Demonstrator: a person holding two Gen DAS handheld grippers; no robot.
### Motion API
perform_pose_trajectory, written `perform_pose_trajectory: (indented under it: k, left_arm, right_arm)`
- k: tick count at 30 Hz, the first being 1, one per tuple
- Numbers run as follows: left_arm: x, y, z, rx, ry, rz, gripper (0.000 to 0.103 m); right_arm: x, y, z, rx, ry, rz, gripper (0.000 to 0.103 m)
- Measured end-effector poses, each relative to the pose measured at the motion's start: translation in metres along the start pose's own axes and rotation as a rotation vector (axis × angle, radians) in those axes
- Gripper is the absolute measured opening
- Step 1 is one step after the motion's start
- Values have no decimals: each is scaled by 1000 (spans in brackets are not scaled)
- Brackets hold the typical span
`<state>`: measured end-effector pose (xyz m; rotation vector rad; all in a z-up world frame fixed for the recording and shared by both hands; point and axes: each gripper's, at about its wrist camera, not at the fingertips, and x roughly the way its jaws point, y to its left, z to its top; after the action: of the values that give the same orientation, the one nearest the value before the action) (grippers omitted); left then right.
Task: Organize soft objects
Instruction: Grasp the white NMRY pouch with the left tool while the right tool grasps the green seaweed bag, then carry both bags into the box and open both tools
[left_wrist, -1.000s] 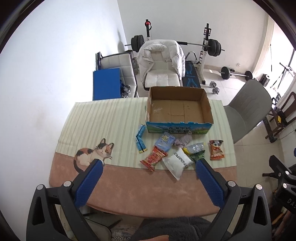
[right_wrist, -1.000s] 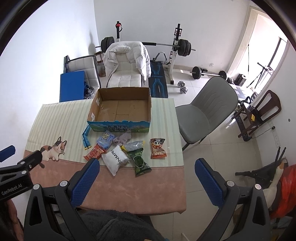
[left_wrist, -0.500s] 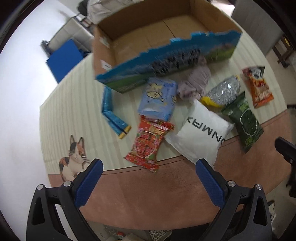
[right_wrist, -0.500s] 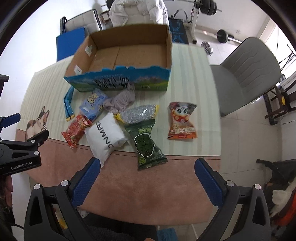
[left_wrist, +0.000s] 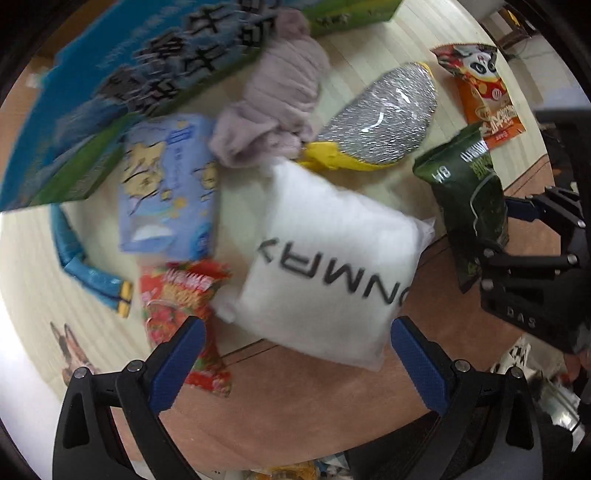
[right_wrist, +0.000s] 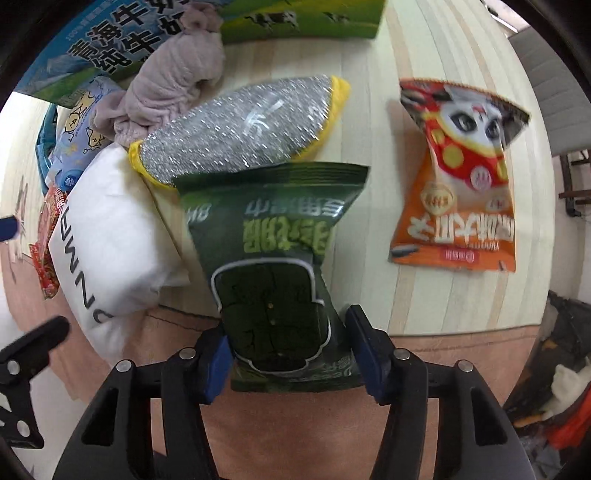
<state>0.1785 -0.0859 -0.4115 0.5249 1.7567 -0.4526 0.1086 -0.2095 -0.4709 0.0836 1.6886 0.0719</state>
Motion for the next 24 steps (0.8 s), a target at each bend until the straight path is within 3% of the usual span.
perform_pose_trajectory:
  k: [4,7,9,13,19,21,24]
  left_arm:
    - [14,-17,14,32,19,57,103]
    - [24,-17,19,-80,28,75,96]
    - [31,-7,14,-256,55,13,88]
    - [40,14,-17,-559,110,-209,87]
    - [64,11,-30,-606,101,-290,87]
    - [93,3,-31,-637,107,-318,87]
    - [104,1,-35,-683,92,-299,82]
  right_arm:
    - [10,-10,-12,19,33,23,60]
    - [16,-16,-13,36,33,47,61]
    - [19,-17,-13,35,33,49,61]
    - [14,-21,-13,31,59,81,59]
    - [25,-27,-19,57,91,123,61]
    - [27,-29,-18,74,92,151,69]
    - [26,-30,-17,76,89,144,73]
